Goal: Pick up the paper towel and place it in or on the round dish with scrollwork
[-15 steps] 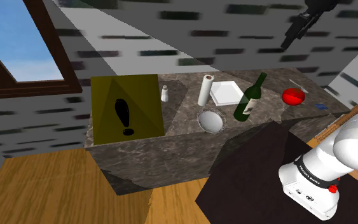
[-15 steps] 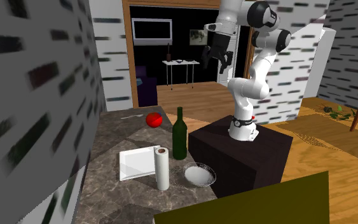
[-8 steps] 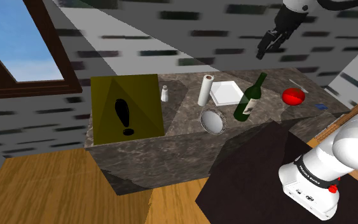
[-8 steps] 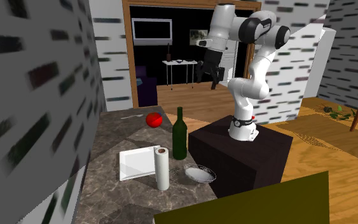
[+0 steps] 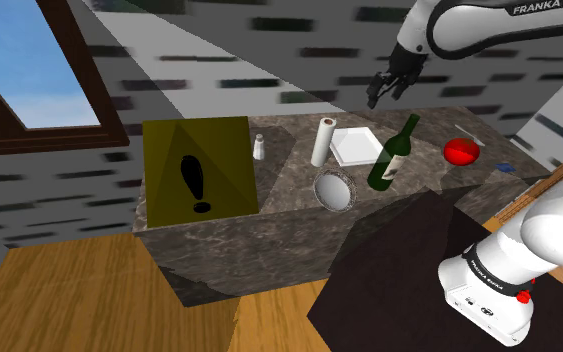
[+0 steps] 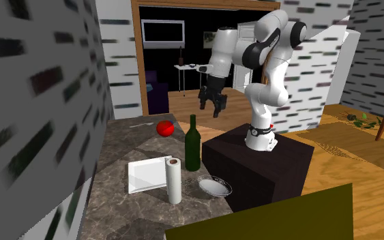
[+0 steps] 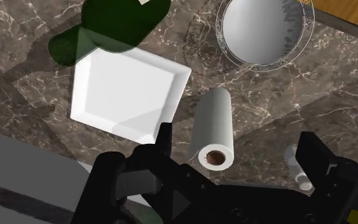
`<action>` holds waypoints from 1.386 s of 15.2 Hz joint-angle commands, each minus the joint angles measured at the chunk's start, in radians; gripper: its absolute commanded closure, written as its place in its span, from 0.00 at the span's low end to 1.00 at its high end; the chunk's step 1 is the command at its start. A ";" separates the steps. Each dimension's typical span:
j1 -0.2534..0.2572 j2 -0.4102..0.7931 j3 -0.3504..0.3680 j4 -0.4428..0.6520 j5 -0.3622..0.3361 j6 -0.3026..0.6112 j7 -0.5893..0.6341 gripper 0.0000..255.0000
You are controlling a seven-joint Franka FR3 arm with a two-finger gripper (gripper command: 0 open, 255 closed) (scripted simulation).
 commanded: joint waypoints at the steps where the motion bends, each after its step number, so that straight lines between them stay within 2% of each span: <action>1: -0.010 0.080 0.008 0.018 -0.003 0.068 0.035 0.00; 8: -0.039 0.342 0.023 0.095 -0.033 0.263 0.152 0.00; 15: -0.046 0.616 0.012 0.241 -0.079 0.402 0.269 0.00; 21: -0.042 0.698 0.000 0.262 -0.101 0.463 0.291 0.00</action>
